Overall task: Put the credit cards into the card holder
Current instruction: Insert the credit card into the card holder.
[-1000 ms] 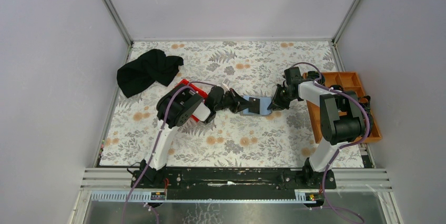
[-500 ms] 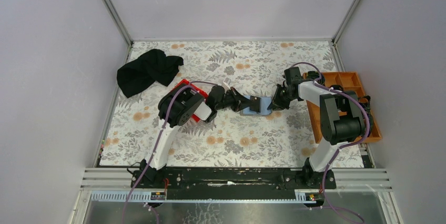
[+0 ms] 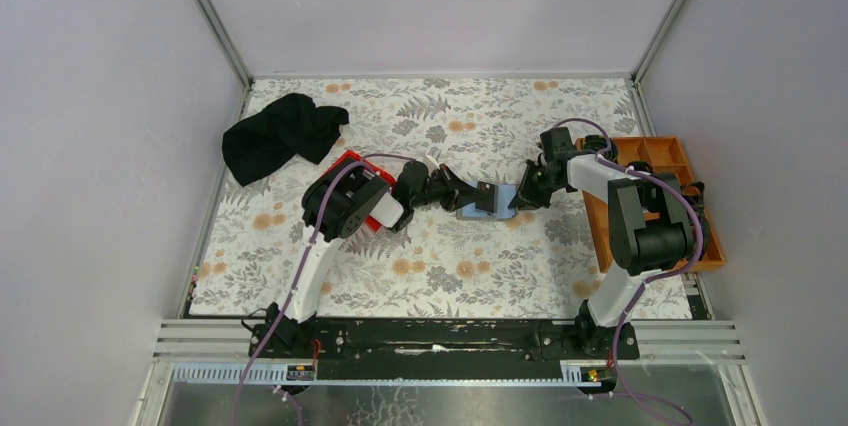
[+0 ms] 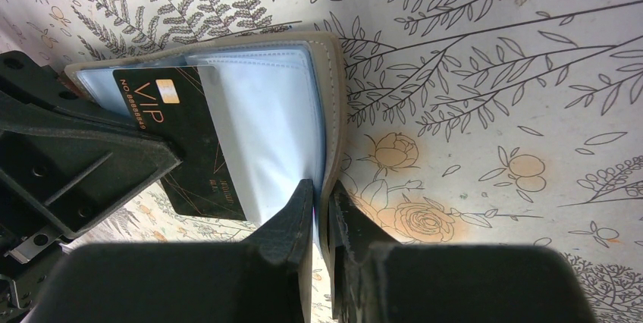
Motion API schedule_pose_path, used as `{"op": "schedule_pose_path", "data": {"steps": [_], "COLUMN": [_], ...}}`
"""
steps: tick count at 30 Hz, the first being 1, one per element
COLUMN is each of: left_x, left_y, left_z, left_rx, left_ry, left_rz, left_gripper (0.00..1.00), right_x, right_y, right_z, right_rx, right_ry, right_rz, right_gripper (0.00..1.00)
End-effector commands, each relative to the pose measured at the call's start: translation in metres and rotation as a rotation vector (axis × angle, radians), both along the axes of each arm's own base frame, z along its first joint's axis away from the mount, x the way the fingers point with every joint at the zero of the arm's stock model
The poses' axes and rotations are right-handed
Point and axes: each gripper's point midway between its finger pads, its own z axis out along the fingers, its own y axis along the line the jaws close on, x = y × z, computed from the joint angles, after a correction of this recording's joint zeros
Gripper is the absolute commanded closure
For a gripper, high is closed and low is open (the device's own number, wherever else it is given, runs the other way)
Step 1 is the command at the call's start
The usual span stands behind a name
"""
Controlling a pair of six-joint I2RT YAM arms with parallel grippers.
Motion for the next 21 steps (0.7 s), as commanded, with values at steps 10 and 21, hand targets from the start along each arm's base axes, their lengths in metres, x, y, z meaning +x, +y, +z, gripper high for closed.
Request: {"op": "schedule_pose_path", "data": {"steps": [10,21], "left_x": [-0.018,-0.032], "left_y": [-0.019,-0.021], "left_z": [-0.018,-0.036], "left_rx": [0.072,0.166], "left_ry": [0.006,0.022], "left_rz": [-0.071,-0.086], "left_gripper": [1.00,1.00], "right_x": [-0.015,-0.013], "right_y": [-0.017,-0.016], "right_z": [-0.024,-0.021], "right_rx": [-0.115,-0.112], "right_ry": [0.073,0.066], "right_rz": [0.009,0.009], "right_gripper": [0.90,0.75]}}
